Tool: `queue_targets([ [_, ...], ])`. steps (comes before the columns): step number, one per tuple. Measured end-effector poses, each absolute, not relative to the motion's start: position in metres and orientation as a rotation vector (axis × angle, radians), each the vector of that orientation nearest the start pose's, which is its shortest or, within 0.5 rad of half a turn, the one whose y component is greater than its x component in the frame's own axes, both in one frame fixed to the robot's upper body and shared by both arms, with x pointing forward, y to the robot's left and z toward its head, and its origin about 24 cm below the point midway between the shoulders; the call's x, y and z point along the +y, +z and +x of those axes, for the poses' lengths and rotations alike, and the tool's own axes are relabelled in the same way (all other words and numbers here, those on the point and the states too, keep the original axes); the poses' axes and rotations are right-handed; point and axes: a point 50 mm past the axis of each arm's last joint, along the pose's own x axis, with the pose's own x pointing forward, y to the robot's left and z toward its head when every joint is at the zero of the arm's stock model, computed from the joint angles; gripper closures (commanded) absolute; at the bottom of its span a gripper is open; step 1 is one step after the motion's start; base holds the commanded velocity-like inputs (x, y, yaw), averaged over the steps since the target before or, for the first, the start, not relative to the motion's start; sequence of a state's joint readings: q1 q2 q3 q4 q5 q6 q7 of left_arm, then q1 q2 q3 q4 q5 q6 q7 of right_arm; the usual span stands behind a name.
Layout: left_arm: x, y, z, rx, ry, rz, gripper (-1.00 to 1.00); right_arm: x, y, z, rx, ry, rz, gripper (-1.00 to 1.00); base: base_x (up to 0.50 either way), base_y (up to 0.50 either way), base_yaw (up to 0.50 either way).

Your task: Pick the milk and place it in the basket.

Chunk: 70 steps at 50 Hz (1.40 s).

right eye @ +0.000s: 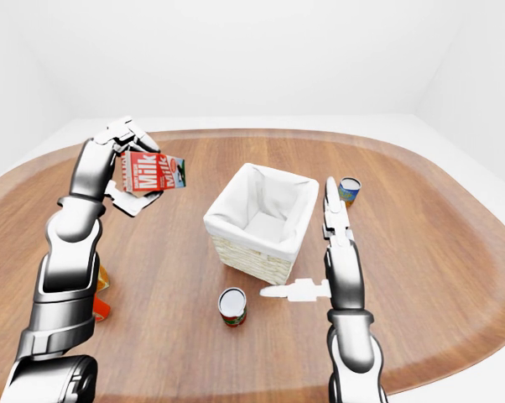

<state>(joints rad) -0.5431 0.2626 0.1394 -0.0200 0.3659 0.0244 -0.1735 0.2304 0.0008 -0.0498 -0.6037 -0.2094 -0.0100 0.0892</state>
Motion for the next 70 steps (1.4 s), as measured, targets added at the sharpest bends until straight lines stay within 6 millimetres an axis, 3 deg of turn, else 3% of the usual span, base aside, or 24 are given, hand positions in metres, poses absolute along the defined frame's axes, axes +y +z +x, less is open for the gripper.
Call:
queue_targets([
  [34,0.132,0.232,0.335,-0.558,-0.102,0.609,1.00,-0.168,0.131,0.195,-0.369,-0.057,-0.262,-1.00,0.00,0.00,0.00],
  [70,0.086,0.227,0.340,-0.567,-0.204,0.592,1.00,-0.167,0.130,0.194,-0.368,-0.053,-0.259,-1.00,0.00,0.00,0.00],
])
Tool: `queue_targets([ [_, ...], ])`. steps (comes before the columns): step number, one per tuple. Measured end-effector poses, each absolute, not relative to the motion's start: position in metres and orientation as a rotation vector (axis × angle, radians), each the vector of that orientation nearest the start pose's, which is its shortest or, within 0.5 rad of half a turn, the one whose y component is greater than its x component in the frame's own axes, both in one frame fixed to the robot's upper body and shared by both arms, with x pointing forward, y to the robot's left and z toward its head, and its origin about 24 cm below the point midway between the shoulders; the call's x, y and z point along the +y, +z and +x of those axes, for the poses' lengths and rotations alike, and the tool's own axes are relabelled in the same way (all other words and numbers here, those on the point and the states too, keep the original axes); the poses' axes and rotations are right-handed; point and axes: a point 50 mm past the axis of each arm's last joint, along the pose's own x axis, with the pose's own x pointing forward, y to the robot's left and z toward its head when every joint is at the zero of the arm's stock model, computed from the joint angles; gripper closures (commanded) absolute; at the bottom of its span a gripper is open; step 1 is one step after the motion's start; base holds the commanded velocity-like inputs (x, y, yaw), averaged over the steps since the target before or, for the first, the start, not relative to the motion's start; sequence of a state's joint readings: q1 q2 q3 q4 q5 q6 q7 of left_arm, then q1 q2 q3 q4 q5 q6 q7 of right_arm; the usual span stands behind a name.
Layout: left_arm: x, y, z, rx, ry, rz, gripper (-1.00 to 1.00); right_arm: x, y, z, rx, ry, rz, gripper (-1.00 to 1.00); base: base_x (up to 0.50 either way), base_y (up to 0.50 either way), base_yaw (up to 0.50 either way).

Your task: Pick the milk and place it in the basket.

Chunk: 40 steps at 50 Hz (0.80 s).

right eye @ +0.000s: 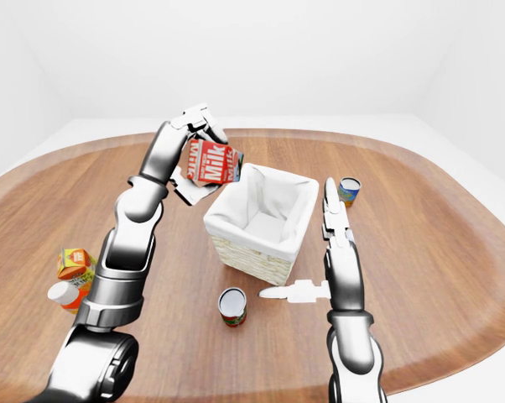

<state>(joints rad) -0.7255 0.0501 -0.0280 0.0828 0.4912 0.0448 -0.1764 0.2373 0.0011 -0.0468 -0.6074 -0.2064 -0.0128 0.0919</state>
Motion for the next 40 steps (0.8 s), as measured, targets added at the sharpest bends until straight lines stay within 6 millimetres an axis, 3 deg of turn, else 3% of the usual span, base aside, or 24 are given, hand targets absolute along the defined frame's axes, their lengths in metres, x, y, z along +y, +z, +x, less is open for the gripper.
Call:
queue_targets([
  [21,0.066,0.212,0.353,-0.551,-0.249,0.612,1.00,-0.167,0.130,0.194,-0.366,-0.049,-0.260,-1.00,0.00,0.00,0.00],
  [40,0.048,0.179,0.371,-0.410,-0.335,0.661,1.00,-0.167,0.129,0.193,-0.365,-0.048,-0.259,-1.00,0.00,0.00,0.00],
])
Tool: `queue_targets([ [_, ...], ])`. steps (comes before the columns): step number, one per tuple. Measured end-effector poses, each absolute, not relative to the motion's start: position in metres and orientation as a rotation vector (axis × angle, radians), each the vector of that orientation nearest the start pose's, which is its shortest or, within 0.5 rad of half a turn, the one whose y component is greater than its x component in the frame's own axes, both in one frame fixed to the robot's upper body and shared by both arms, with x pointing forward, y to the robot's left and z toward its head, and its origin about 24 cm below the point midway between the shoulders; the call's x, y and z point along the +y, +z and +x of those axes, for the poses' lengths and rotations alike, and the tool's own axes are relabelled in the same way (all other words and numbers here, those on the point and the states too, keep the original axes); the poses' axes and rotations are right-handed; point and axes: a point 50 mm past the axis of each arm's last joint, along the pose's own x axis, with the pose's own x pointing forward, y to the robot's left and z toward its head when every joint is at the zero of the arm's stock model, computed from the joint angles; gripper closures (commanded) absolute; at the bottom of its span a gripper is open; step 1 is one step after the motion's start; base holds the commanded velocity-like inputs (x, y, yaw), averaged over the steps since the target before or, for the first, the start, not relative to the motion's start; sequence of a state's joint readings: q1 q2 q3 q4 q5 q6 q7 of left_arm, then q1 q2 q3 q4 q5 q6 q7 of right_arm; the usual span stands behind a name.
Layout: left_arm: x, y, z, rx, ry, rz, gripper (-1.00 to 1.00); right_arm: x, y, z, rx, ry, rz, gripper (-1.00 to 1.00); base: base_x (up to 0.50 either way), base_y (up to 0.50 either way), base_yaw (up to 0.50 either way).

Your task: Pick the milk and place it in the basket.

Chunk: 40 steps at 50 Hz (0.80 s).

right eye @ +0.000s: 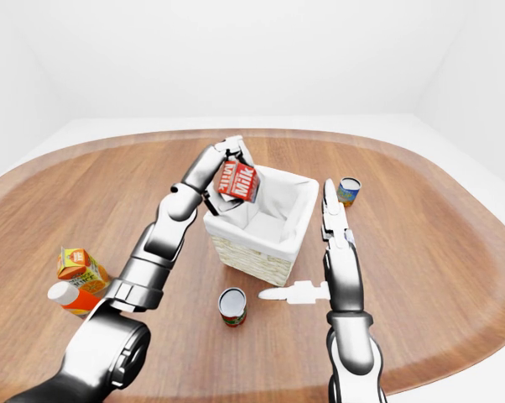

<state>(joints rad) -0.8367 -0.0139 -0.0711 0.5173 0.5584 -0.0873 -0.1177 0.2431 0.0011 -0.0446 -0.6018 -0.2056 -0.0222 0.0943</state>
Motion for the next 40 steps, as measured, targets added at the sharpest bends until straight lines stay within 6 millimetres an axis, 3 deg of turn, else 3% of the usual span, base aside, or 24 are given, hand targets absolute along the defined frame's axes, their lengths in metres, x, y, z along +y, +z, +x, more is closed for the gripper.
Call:
queue_targets([
  [16,0.039,0.154,0.379,-0.293,-0.372,0.690,1.00,-0.167,0.129,0.193,-0.365,-0.047,-0.258,-1.00,0.00,0.00,0.00],
  [40,0.036,0.135,0.389,-0.190,-0.346,0.737,1.00,-0.166,0.129,0.193,-0.365,-0.044,-0.259,-1.00,0.00,0.00,0.00],
])
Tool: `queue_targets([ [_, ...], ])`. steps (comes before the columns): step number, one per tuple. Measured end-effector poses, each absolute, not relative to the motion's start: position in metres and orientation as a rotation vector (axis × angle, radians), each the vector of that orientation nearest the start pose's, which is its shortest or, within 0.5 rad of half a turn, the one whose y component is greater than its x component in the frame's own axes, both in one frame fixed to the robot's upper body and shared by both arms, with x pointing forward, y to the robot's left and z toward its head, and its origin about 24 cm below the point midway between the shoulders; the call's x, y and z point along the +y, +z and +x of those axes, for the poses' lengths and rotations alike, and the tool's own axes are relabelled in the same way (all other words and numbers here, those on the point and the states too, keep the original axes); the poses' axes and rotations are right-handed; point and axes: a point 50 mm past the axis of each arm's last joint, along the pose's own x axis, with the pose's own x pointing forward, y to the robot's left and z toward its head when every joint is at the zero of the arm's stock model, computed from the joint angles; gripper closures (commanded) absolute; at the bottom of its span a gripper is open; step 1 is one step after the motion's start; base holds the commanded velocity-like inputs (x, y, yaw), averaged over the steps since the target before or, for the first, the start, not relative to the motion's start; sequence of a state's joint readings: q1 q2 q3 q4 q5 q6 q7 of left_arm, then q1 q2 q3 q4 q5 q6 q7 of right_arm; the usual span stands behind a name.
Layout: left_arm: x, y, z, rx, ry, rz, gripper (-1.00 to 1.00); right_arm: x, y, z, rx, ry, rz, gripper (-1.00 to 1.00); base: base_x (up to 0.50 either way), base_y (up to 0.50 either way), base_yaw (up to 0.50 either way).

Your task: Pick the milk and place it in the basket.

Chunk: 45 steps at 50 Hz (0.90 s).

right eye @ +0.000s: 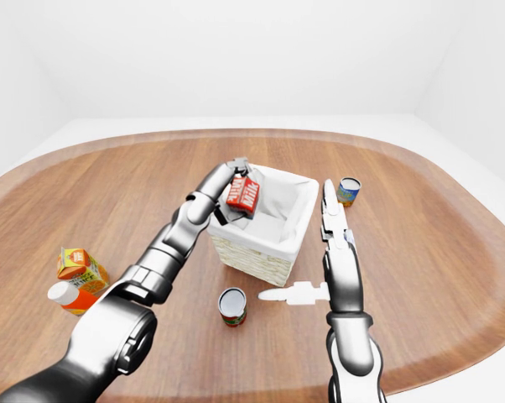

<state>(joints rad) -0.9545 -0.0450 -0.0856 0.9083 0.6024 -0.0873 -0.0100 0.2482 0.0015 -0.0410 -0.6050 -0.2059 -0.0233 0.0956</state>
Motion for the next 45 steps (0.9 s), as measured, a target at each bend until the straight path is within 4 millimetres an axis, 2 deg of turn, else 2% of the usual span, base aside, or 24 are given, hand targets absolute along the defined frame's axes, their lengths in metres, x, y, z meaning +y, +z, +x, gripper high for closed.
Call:
queue_targets([
  [24,0.024,0.124,0.391,-0.138,-0.360,0.814,1.00,-0.166,0.128,0.192,-0.366,-0.040,-0.258,-1.00,0.00,0.00,0.00],
  [45,0.014,0.123,0.389,-0.135,-0.355,0.772,1.00,-0.165,0.127,0.192,-0.367,-0.037,-0.261,-1.00,0.00,0.00,0.00],
])
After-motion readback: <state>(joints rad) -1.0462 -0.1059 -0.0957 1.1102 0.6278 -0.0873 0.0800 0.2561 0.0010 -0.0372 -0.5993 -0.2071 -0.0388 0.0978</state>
